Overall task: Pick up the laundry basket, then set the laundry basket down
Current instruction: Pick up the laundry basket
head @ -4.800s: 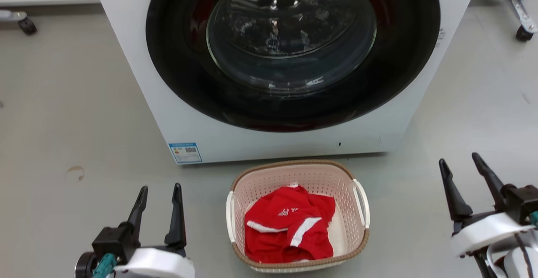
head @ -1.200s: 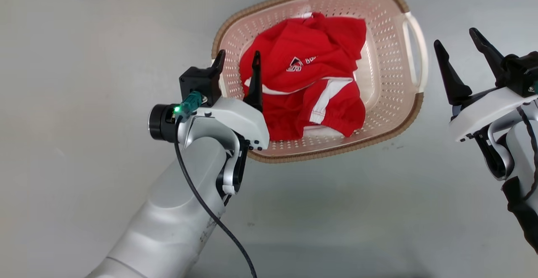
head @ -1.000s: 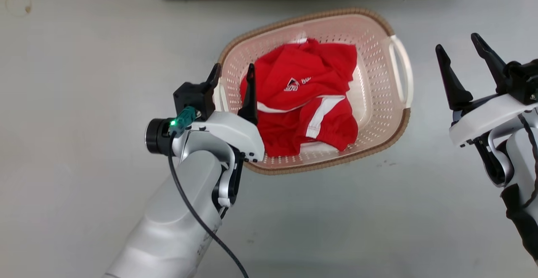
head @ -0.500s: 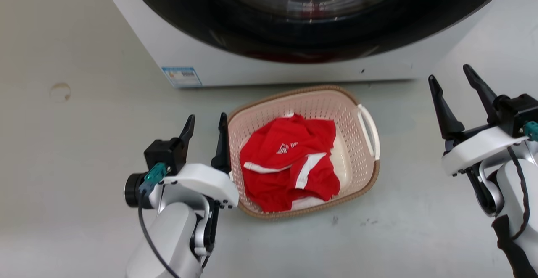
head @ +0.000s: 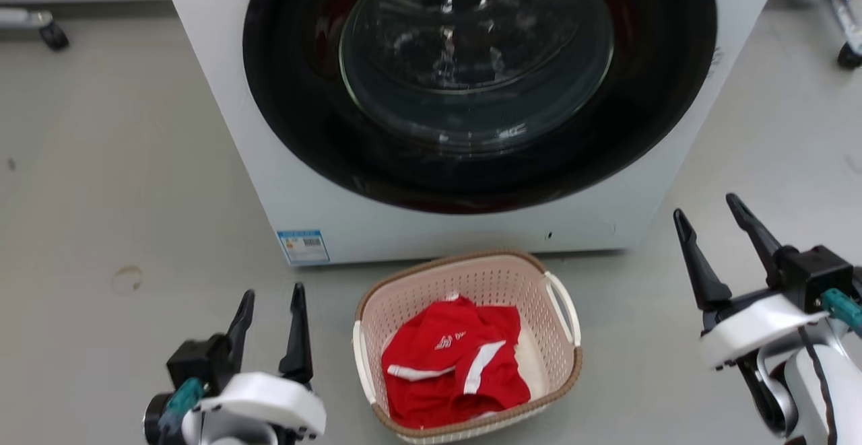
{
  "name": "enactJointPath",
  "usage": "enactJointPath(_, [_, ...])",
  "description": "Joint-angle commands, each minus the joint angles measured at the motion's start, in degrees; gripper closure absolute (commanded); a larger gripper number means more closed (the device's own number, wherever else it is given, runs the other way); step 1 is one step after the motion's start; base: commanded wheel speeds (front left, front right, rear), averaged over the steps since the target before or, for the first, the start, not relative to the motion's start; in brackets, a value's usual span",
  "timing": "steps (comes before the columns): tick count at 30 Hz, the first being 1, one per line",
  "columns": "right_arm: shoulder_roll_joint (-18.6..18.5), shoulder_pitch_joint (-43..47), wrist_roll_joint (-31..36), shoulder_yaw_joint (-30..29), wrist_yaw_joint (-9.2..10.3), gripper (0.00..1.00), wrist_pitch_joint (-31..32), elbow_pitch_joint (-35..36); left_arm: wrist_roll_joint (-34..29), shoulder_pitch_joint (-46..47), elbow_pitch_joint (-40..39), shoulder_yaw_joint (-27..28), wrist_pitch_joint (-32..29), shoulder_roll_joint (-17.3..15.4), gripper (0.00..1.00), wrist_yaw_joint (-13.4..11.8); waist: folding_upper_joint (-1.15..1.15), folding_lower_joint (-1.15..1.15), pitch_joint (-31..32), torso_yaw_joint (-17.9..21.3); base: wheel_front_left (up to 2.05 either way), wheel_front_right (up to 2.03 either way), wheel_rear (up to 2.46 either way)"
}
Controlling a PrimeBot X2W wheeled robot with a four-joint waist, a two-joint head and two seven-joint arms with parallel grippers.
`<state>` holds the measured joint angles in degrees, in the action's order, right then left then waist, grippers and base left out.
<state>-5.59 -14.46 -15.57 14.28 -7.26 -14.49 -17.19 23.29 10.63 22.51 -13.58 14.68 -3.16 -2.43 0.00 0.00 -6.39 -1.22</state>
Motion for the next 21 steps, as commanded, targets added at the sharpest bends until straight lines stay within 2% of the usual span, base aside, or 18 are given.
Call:
enactJointPath(1, [-0.6,0.8,0.5,0.5,-0.23,0.00,-0.5,2.3,-0.9,-1.1,-2.5,2.8,0.3,-0.6,0.00,0.7,0.00,0.00,4.1,1.0,0.00,0.00,0.00])
enactJointPath(5, [-0.6,4.2,1.1,-0.5,-0.23,0.00,-0.5,4.3,-2.3,-5.4,-5.1,4.9,0.3,-1.0,0.00,1.6,0.00,0.00,6.8,1.3,0.00,0.00,0.00])
enactJointPath(11, [-0.4,8.1,2.1,-2.3,-0.23,0.00,-0.5,7.3,-3.8,-10.1,-9.0,7.8,0.3,-1.0,0.00,1.7,0.00,0.00,8.9,1.6,0.00,0.00,0.00])
enactJointPath(21, [0.7,11.3,2.7,-4.3,-0.23,0.00,-0.5,9.0,-4.2,-13.4,-11.6,9.6,0.3,-0.7,0.00,2.0,0.00,0.00,9.6,1.2,0.00,0.00,0.00])
